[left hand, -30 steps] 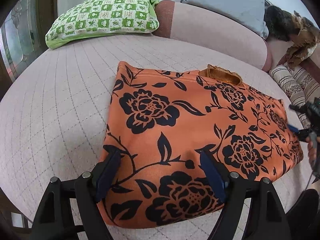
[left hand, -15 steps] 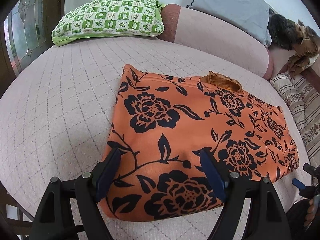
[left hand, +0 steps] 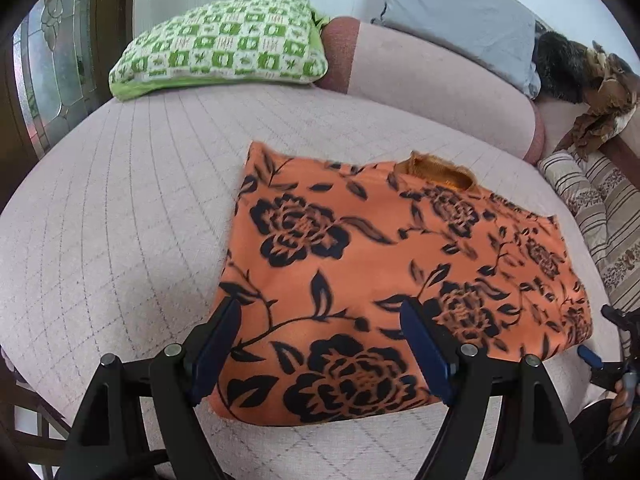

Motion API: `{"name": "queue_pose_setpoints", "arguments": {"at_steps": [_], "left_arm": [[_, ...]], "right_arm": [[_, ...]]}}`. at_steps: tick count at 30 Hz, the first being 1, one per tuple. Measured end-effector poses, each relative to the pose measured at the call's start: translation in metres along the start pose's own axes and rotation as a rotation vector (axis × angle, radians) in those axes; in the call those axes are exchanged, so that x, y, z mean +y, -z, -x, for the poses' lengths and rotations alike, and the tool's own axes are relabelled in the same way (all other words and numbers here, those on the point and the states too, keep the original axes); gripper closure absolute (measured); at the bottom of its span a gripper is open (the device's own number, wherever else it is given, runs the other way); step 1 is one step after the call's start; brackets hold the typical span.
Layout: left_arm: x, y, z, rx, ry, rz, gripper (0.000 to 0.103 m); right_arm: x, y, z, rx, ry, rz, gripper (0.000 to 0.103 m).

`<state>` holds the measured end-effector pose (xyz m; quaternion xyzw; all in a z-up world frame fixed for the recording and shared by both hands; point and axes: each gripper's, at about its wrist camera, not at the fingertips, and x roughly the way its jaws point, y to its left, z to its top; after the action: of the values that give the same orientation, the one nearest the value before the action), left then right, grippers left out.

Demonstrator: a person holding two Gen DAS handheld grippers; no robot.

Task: Fold small clothes
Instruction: 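Lay the blouse flat again and press it down with both grippers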

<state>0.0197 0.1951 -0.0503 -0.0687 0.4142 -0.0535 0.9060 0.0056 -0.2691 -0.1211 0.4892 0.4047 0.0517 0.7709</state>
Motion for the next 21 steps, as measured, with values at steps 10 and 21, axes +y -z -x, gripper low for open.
{"name": "queue_pose_setpoints", "arguments": {"at_steps": [10,21], "left_arm": [[-0.064,0.009,-0.04,0.076,-0.019,-0.14,0.02],[-0.075,0.007,-0.046,0.097,-0.07,-0.146,0.02]], "right_arm": [[-0.001,-0.009,-0.004,-0.065,-0.003,-0.067,0.018],[0.005,-0.017,-0.012,-0.104,0.036,-0.105,0.029]]}}
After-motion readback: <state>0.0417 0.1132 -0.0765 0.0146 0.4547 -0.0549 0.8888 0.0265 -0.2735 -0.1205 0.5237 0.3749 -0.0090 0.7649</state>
